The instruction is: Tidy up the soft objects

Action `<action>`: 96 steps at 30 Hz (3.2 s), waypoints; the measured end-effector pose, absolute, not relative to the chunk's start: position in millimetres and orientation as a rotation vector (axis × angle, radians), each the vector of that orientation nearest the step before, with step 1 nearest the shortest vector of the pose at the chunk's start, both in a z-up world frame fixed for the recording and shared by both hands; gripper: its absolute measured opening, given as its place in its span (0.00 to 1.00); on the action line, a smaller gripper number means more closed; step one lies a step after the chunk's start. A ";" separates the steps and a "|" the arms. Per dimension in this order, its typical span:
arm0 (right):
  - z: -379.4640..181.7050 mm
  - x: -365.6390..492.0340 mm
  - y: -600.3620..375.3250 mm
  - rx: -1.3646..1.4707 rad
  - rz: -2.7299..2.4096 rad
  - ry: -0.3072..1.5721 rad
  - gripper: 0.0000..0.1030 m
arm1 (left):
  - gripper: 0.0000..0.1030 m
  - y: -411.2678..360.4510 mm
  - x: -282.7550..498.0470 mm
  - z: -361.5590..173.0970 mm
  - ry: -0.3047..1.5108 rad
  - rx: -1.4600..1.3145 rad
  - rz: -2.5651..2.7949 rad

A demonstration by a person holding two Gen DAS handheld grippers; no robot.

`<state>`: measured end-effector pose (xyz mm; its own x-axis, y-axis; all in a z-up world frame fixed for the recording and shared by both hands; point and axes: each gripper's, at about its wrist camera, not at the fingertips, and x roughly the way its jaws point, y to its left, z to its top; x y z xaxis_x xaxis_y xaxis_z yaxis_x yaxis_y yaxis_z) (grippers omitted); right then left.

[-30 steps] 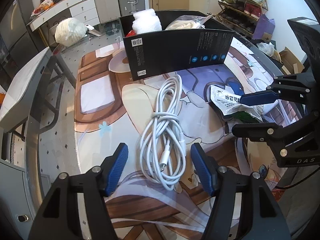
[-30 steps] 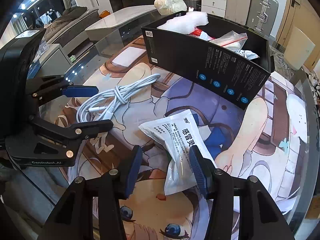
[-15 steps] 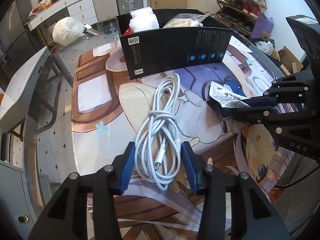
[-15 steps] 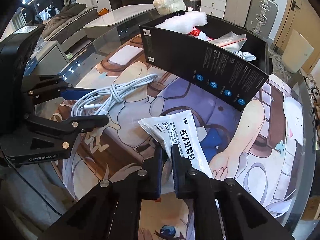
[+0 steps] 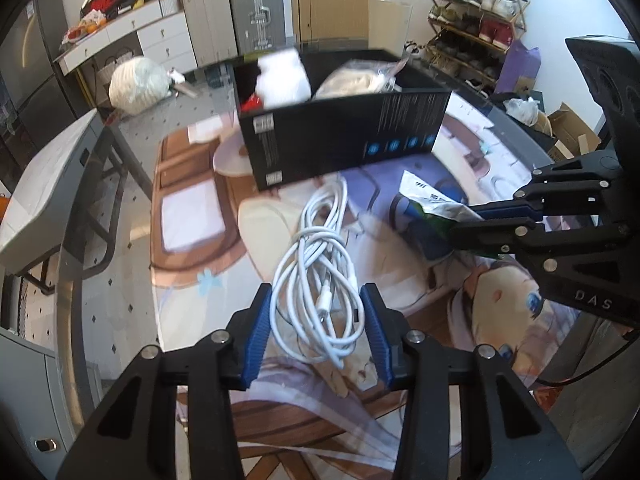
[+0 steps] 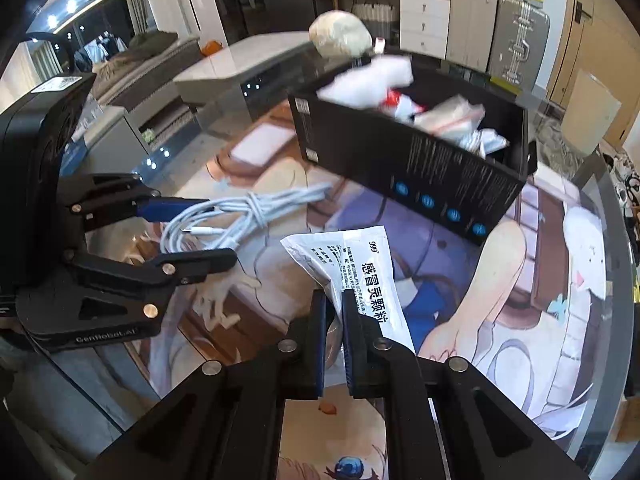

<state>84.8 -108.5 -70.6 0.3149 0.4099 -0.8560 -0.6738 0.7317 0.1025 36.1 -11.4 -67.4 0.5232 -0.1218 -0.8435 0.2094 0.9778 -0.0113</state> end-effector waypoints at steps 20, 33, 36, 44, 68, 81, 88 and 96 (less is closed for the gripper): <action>-45.3 82.3 -119.1 -0.211 0.748 0.913 0.07 | 0.25 -18.8 44.2 -63.3 0.983 0.130 -0.176; -53.7 79.2 -115.7 -0.218 0.761 0.950 0.07 | 0.46 -16.1 61.0 -85.4 1.065 0.139 -0.123; -55.3 79.0 -115.6 -0.219 0.759 0.956 0.07 | 0.43 -15.8 61.8 -85.5 1.073 0.124 -0.150; -54.1 79.1 -116.8 -0.215 0.760 0.959 0.07 | 0.58 -18.2 56.3 -78.0 1.045 0.154 -0.145; -63.5 78.8 -122.8 -0.175 0.773 1.025 0.07 | 0.64 -17.8 80.4 -77.7 1.043 0.148 -0.126; -66.7 84.4 -129.4 -0.174 0.752 1.028 0.07 | 0.39 -21.2 83.9 -86.2 1.084 0.152 -0.159; -64.2 84.6 -124.5 -0.187 0.741 1.002 0.07 | 0.38 -18.6 70.3 -78.3 1.047 0.168 -0.149; -51.9 79.0 -118.8 -0.177 0.755 0.943 0.07 | 0.06 -20.3 47.1 -40.8 0.923 0.151 -0.160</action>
